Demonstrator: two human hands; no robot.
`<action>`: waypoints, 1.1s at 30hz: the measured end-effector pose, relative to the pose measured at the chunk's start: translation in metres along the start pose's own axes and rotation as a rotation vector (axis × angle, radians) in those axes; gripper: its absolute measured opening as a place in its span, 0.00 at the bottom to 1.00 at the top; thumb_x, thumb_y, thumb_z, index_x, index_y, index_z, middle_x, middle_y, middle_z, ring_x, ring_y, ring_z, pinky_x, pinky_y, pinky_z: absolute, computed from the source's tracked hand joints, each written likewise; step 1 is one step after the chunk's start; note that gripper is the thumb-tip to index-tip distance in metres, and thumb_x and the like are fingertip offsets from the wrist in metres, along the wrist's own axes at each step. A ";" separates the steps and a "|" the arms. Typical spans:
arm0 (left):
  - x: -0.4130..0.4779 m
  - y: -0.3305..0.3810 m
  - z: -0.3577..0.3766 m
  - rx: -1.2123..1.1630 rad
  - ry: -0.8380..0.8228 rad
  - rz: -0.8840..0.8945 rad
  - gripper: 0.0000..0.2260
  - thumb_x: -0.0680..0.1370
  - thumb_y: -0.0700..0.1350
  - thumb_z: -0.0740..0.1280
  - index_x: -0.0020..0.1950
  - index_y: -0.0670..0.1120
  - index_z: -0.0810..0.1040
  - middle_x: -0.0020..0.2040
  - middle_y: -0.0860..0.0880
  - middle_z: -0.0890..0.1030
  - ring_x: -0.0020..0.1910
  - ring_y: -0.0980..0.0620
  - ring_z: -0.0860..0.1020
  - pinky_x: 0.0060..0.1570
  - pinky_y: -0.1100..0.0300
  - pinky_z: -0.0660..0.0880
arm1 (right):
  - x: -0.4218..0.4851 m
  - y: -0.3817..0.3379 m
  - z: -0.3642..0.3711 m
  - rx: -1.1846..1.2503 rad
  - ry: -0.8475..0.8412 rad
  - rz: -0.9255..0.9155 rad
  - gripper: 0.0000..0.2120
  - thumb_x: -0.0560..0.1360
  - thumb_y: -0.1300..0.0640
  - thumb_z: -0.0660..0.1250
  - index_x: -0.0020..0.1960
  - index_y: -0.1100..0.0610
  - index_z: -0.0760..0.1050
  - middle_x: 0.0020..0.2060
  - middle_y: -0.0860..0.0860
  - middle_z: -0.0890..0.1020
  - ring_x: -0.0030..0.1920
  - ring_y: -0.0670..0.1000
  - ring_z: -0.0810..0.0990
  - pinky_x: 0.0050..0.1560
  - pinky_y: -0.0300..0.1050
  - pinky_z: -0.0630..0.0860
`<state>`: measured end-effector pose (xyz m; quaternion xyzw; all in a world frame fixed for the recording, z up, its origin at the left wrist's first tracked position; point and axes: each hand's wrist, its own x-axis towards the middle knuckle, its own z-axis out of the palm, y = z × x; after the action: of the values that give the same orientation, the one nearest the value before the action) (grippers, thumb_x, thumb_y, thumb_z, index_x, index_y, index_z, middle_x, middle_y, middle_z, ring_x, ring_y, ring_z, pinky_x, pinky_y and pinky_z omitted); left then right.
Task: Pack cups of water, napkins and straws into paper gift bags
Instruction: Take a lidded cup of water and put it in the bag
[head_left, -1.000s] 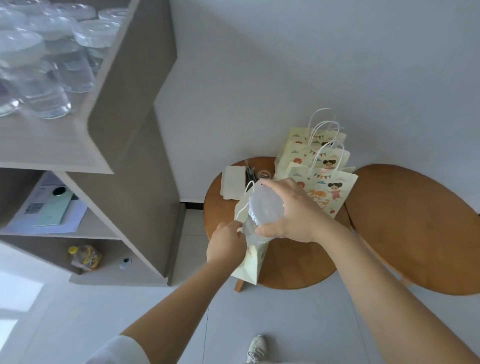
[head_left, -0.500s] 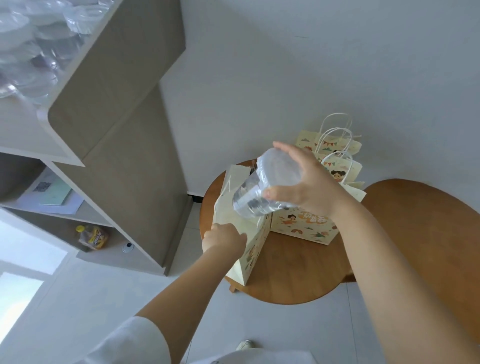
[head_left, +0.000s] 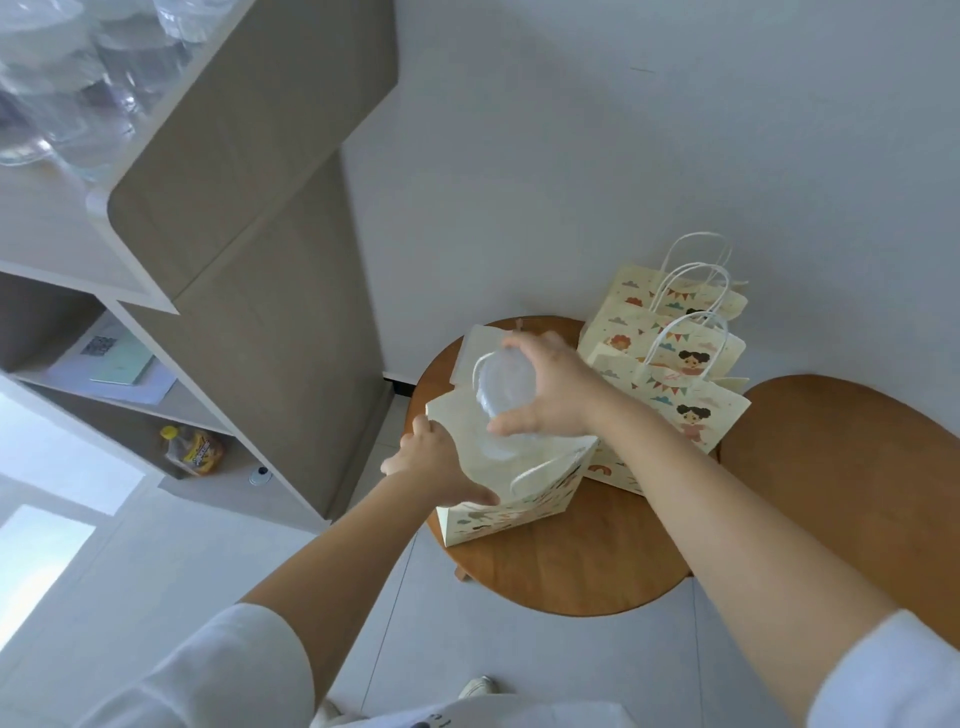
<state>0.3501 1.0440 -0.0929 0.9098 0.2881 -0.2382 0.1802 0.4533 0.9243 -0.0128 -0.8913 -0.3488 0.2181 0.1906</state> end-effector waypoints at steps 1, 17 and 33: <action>0.002 -0.001 0.000 0.002 0.001 0.001 0.54 0.60 0.68 0.75 0.74 0.39 0.56 0.69 0.46 0.61 0.64 0.47 0.68 0.59 0.49 0.74 | -0.001 0.003 0.009 -0.042 -0.031 -0.006 0.44 0.62 0.43 0.75 0.71 0.47 0.56 0.67 0.50 0.61 0.67 0.53 0.63 0.62 0.51 0.68; 0.009 0.004 0.003 0.055 0.022 0.092 0.58 0.58 0.68 0.75 0.75 0.43 0.50 0.70 0.46 0.57 0.66 0.46 0.66 0.61 0.50 0.72 | 0.007 0.044 0.025 -0.293 -0.344 -0.020 0.53 0.62 0.42 0.76 0.75 0.46 0.46 0.70 0.52 0.59 0.69 0.56 0.62 0.64 0.51 0.69; 0.016 -0.011 -0.006 0.186 0.051 0.208 0.59 0.59 0.70 0.73 0.77 0.46 0.46 0.73 0.47 0.53 0.68 0.47 0.63 0.63 0.52 0.66 | 0.068 0.058 0.130 -0.430 -0.492 0.032 0.49 0.61 0.43 0.77 0.71 0.53 0.52 0.65 0.55 0.62 0.64 0.61 0.66 0.59 0.54 0.72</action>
<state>0.3569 1.0621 -0.0986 0.9533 0.1735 -0.2206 0.1115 0.4617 0.9571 -0.1669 -0.8371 -0.4085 0.3512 -0.0955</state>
